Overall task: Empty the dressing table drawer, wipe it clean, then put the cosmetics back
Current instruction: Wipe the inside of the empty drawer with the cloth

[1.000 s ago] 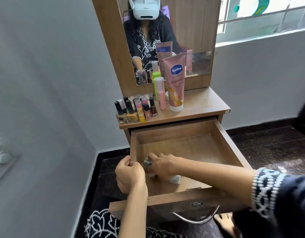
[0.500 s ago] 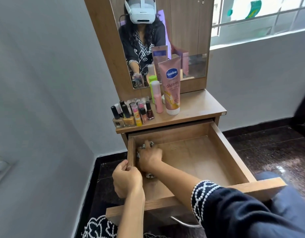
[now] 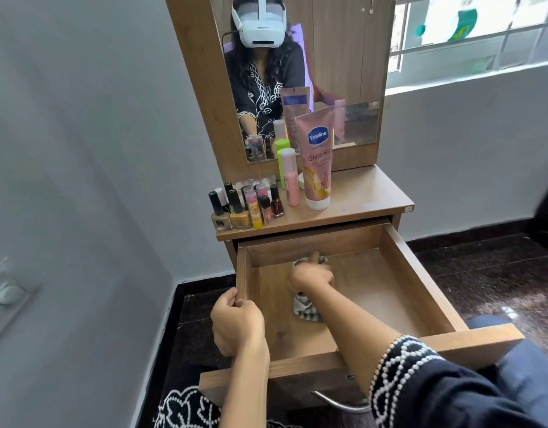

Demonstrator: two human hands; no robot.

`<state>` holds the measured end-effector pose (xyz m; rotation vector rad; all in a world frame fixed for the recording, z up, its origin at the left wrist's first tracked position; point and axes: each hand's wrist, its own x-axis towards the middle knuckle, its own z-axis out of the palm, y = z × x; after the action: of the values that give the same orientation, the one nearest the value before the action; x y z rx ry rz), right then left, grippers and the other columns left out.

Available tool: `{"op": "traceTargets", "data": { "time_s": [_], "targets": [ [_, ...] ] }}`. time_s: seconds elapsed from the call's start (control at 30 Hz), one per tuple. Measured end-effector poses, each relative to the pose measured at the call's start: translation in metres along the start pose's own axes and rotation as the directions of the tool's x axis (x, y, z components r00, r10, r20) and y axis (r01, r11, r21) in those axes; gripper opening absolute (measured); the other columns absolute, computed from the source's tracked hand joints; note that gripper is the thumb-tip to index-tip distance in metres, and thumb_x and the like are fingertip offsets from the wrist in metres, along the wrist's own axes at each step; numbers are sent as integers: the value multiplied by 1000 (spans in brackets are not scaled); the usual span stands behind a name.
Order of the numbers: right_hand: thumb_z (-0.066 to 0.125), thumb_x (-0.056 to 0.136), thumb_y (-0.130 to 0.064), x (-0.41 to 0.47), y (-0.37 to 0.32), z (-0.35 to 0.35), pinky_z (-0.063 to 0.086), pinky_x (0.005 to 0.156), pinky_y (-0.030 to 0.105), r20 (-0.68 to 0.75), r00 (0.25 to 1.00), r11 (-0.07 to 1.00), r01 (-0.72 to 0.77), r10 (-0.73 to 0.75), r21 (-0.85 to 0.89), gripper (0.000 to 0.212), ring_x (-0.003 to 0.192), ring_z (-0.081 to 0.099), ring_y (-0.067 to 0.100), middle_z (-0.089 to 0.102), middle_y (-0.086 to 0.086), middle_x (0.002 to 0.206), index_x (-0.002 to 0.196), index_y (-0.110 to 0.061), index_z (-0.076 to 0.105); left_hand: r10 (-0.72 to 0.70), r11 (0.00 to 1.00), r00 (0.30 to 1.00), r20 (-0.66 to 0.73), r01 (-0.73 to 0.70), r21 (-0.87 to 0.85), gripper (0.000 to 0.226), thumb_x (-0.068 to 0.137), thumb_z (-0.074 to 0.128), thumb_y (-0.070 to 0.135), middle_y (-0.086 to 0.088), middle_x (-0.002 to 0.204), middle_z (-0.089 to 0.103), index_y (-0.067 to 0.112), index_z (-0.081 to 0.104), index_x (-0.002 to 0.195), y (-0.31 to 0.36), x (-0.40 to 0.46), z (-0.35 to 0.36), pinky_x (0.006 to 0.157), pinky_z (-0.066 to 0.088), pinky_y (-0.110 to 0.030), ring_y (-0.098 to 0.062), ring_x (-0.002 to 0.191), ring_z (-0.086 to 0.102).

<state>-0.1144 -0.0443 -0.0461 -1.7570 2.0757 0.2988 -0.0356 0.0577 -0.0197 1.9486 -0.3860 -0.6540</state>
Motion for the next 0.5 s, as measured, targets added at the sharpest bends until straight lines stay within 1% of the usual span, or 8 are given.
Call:
{"op": "traceTargets", "data": {
  "time_s": [0.07, 0.1, 0.17, 0.23, 0.3, 0.37, 0.47, 0.5],
  "targets": [
    [38, 96, -18, -5, -11, 4, 40, 94, 43, 41, 991, 992, 125, -126, 30, 51, 136, 22, 42, 6, 12, 156, 146, -12, 30, 5, 1000, 1000, 1, -5, 5, 31, 91, 49, 7, 4, 116, 67, 25, 66, 111, 0, 0, 0, 91, 48, -40, -23, 104, 62],
    [38, 96, -18, -7, -17, 6, 32, 104, 48, 64, 977, 979, 201, -203, 36, 52, 140, 13, 43, 2, 13, 157, 147, -14, 27, 9, 1000, 1000, 5, -9, 6, 31, 90, 49, 7, 4, 116, 67, 25, 66, 111, 0, 0, 0, 91, 48, -40, -24, 104, 62],
    [42, 95, -21, -9, -29, 11, 20, 111, 52, 81, 948, 951, 309, -309, 14, 57, 142, 1, 42, -7, 12, 157, 148, -22, 21, 17, 1000, 1000, 17, -17, 12, 32, 90, 49, 8, 4, 116, 67, 25, 65, 112, 0, -2, -1, 92, 47, -42, -25, 104, 62],
    [45, 95, -23, -9, -33, 12, 23, 110, 51, 78, 928, 926, 369, -364, -73, 60, 142, 3, 41, -8, 11, 156, 148, -27, 19, 19, 1000, 1000, 21, -19, 12, 32, 90, 49, 8, 3, 116, 67, 25, 65, 113, 1, -4, -2, 93, 47, -42, -25, 105, 61],
    [46, 94, -20, -15, -26, 15, 29, 108, 49, 85, 899, 879, 438, -430, -188, 61, 140, 11, 40, -5, 10, 156, 149, -26, 20, 18, 1000, 1000, 13, -18, 10, 32, 90, 50, 8, 4, 116, 67, 25, 65, 112, 1, -3, -3, 93, 47, -42, -25, 105, 61],
    [52, 90, -13, -29, -8, 19, 36, 103, 47, 116, 841, 786, 537, -529, -306, 67, 135, 22, 38, 3, 11, 154, 149, -27, 22, 22, 1000, 1000, 8, -22, 8, 32, 90, 50, 8, 4, 115, 68, 25, 66, 111, 0, -1, -3, 93, 47, -42, -25, 105, 61],
    [54, 90, -14, -46, 26, 19, 41, 96, 44, 245, 736, 618, 668, -631, -414, 73, 130, 30, 35, 8, 8, 152, 147, -42, 18, 25, 1000, 1000, 10, -25, 12, 31, 90, 49, 8, 4, 116, 67, 24, 66, 112, -1, -2, -2, 90, 46, -39, -24, 105, 61],
    [53, 91, -17, -46, 34, 14, 42, 94, 42, 279, 725, 595, 681, -629, -426, 72, 129, 32, 34, 9, 7, 152, 146, -45, 16, 24, 1000, 1000, 14, -25, 10, 32, 90, 49, 8, 4, 116, 67, 24, 66, 112, -1, -2, -2, 90, 46, -39, -24, 105, 61]
  ]
}}
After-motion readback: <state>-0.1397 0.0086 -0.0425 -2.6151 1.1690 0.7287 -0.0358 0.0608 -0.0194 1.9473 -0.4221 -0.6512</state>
